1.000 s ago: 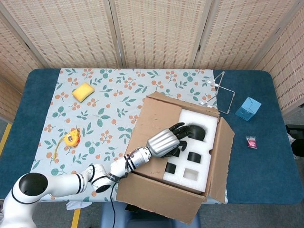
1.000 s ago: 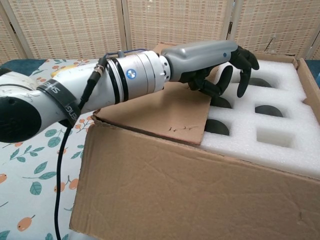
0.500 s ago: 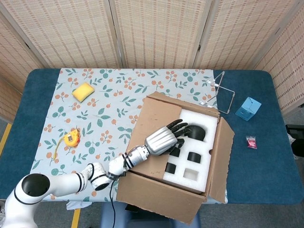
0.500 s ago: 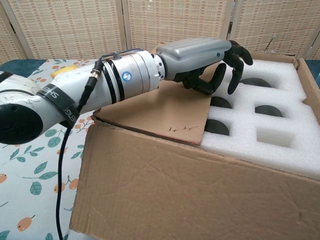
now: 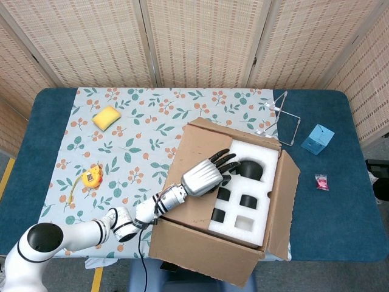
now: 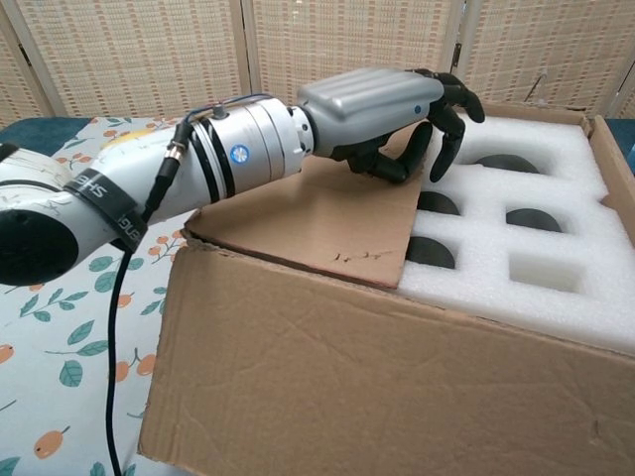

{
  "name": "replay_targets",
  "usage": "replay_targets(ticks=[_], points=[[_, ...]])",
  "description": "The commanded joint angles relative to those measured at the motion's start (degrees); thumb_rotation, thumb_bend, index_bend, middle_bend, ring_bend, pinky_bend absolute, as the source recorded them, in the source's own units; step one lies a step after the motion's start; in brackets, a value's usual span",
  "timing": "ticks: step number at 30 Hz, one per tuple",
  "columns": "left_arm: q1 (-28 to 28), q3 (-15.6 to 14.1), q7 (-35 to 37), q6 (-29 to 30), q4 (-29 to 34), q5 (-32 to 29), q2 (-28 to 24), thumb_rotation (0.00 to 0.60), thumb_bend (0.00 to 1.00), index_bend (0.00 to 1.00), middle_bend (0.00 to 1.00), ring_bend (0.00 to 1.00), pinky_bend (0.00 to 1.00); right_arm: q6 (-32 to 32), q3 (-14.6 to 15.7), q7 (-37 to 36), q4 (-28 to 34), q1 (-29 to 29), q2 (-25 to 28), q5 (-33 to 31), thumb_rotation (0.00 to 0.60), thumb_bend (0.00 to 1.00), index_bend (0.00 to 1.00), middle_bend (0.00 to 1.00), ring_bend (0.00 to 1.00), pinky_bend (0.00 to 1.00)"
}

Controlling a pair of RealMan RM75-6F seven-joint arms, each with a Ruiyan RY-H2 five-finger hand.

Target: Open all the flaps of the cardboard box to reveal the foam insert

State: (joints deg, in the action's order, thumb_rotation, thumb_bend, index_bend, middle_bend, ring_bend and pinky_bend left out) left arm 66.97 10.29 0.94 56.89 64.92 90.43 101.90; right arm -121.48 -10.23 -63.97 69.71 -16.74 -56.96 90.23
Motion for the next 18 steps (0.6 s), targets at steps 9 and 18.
replay_targets(ticks=[9, 18], points=[[-0.92, -0.61, -4.58, 2.22, -0.47, 1.08, -0.77, 0.600, 1.00, 0.58, 0.17, 0.01, 0.00, -0.87, 0.75, -2.41, -1.22, 0.04, 0.09, 1.23, 0.411, 0.71, 0.21, 0.00, 0.03, 0.00], [-1.97, -0.39, -7.30, 3.86, 0.35, 1.08, -2.52, 0.600, 1.00, 0.59, 0.17, 0.02, 0.00, -0.28, 1.24, -1.70, -1.12, 0.47, 0.22, 1.57, 0.411, 0.71, 0.21, 0.00, 0.03, 0.00]])
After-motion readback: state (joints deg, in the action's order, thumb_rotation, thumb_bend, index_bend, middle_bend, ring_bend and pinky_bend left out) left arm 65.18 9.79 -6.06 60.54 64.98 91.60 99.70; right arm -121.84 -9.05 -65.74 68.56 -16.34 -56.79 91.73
